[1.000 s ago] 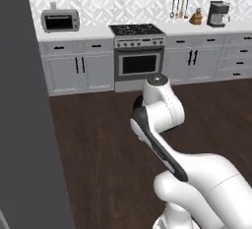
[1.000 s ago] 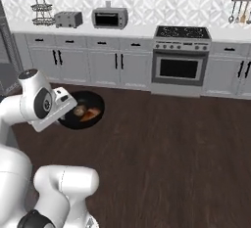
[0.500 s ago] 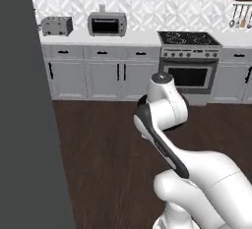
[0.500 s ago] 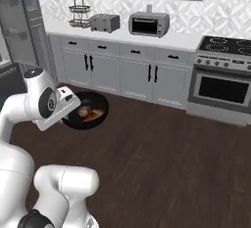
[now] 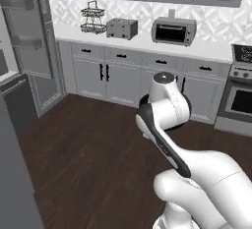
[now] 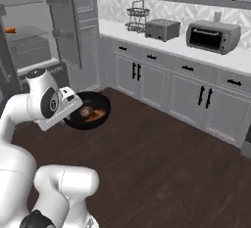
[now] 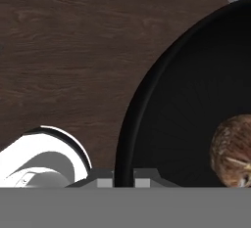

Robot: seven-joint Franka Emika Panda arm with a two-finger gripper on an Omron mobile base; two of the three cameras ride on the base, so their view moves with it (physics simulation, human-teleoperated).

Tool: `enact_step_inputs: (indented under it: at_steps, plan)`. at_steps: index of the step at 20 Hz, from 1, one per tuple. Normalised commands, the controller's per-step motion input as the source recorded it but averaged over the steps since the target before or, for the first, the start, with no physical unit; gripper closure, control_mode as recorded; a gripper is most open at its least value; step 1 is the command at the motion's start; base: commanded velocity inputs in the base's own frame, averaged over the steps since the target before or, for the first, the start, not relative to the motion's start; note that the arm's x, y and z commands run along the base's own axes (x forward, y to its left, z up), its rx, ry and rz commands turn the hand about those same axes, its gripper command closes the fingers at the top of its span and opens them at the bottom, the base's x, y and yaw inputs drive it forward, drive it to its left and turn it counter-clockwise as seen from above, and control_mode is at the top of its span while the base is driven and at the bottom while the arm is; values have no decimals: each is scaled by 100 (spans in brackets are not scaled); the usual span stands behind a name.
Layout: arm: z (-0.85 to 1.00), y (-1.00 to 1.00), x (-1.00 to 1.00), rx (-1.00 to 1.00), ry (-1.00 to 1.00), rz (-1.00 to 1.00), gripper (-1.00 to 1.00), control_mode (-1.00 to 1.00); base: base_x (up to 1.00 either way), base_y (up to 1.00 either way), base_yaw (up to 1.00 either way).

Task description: Pick the chicken drumstick and mushroom from their plates and place them in the bowl. Then put the bowl in the fridge.

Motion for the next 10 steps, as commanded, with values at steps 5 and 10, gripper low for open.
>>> enact_step_inputs:
  at_steps: [5,10]
  plan:
    - [0,0,0,0,0,0,100,100,100,-15,63]
    - [0,0,0,0,0,0,100,100,100,-14,61]
